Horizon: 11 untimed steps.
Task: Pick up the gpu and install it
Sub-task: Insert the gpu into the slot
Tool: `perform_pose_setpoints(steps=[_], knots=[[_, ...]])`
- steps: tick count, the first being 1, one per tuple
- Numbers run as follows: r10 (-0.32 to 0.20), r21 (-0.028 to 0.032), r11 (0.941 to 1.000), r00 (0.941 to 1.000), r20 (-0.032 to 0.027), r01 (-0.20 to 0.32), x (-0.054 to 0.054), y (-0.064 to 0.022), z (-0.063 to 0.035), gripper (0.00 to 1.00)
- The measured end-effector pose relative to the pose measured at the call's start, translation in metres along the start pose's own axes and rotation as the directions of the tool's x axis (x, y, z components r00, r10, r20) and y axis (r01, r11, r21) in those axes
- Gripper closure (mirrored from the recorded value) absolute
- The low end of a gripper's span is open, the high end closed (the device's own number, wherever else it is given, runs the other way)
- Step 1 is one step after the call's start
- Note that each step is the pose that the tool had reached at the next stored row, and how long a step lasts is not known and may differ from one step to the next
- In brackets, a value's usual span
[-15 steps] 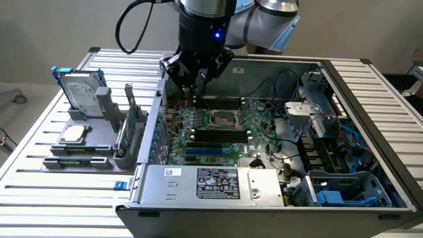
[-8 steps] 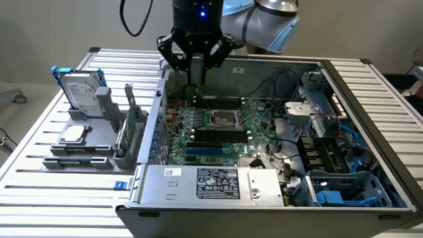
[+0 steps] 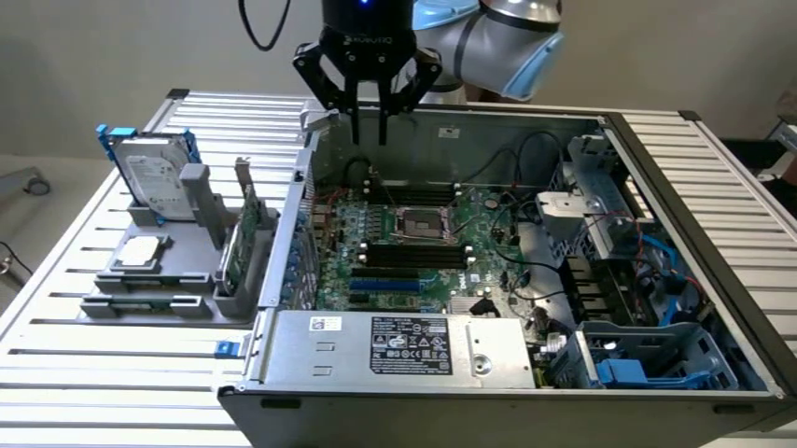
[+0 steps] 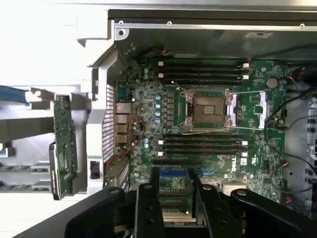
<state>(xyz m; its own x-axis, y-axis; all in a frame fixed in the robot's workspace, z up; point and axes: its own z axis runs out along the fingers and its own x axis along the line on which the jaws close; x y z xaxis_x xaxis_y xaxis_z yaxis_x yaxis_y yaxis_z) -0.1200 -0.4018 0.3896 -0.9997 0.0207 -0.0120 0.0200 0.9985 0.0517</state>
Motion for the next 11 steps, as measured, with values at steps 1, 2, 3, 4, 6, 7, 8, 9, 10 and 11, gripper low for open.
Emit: perform_pose_setpoints(steps=[1, 2, 3, 4, 6, 7, 8, 9, 10, 11], knots=[[0.015, 0.001, 0.9999, 0.9999, 0.0029, -0.015, 0.0004, 0.0009, -0.0008, 0.65], [0.028, 0.002, 0.9996, 0.9996, 0.0054, -0.028, 0.0007, 0.0018, -0.0016, 0.65], [0.038, 0.0026, 0.9993, 0.9993, 0.0073, -0.038, 0.0009, 0.0024, -0.0021, 0.65], [0.045, 0.0031, 0.999, 0.999, 0.0085, -0.045, 0.0011, 0.0028, -0.0025, 0.65], [0.05, 0.0033, 0.9987, 0.9987, 0.0095, -0.05, 0.0012, 0.0031, -0.0028, 0.65], [0.05, 0.0033, 0.9988, 0.9987, 0.0096, -0.05, 0.0012, 0.0031, -0.0028, 0.65], [0.05, 0.0033, 0.9987, 0.9987, 0.0097, -0.05, 0.0012, 0.0031, -0.0028, 0.65], [0.05, 0.0034, 0.9987, 0.9987, 0.0096, -0.05, 0.0012, 0.0031, -0.0028, 0.65], [0.05, 0.0035, 0.9987, 0.9987, 0.0096, -0.05, 0.0012, 0.0032, -0.0029, 0.65], [0.05, 0.0035, 0.9987, 0.9987, 0.0096, -0.05, 0.0012, 0.0032, -0.0029, 0.65]])
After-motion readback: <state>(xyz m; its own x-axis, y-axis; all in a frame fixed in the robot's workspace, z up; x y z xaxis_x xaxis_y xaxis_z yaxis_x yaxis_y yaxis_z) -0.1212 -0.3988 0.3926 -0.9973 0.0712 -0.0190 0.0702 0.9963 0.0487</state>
